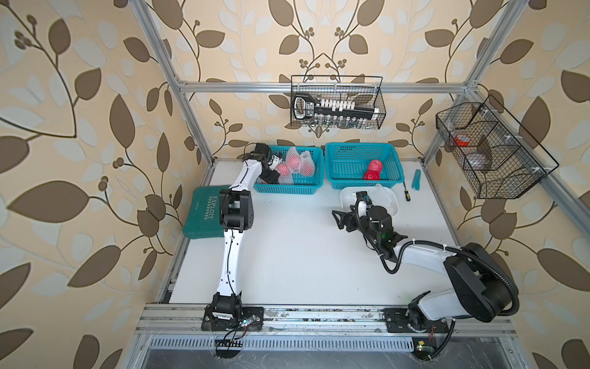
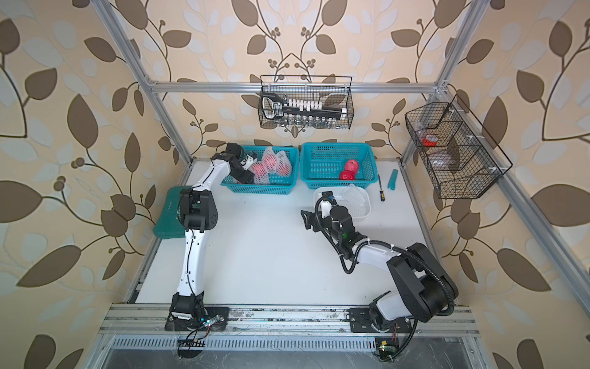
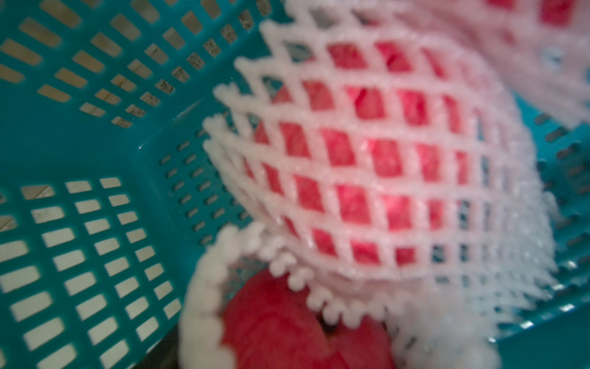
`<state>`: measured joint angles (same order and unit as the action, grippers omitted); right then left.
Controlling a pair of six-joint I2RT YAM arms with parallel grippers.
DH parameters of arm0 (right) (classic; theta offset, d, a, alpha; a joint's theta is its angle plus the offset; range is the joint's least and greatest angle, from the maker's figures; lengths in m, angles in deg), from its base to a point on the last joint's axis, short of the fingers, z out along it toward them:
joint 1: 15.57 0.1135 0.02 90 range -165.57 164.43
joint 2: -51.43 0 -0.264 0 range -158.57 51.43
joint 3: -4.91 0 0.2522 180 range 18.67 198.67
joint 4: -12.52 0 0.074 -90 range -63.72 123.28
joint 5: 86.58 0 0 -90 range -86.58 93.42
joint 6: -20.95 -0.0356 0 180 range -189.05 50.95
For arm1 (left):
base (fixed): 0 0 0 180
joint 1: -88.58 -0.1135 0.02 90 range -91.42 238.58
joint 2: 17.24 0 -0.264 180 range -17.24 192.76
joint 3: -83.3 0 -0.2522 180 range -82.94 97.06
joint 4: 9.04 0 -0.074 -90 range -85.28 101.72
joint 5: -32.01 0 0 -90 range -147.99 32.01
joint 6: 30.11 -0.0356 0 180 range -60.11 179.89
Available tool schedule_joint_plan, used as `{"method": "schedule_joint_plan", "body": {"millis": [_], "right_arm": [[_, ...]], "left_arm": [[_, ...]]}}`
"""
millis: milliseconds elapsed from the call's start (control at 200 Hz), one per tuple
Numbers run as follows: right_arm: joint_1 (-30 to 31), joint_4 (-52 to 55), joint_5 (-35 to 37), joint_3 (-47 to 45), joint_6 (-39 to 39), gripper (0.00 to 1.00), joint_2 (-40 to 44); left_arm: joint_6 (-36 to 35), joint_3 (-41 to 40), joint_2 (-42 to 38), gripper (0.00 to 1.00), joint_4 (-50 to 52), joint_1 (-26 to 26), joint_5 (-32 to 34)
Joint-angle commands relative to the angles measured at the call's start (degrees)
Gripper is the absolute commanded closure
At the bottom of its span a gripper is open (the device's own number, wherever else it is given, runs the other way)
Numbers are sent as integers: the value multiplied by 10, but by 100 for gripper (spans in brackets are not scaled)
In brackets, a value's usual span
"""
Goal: Remove foam nets from apples
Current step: Pick up the apple from the basket.
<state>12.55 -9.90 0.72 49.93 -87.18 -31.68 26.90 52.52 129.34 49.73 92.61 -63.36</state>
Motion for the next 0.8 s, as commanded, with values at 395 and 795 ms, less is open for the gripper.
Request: {"method": "schedule_joint_plan", "body": {"millis": [395, 795], "right_arm": [[3, -15, 24, 4, -2, 7, 19], [2, -16, 29, 3, -7, 7, 21]], "left_arm": [[-1, -71, -91, 44, -28, -4, -14], [14, -102, -148, 46, -41, -4, -21]]}}
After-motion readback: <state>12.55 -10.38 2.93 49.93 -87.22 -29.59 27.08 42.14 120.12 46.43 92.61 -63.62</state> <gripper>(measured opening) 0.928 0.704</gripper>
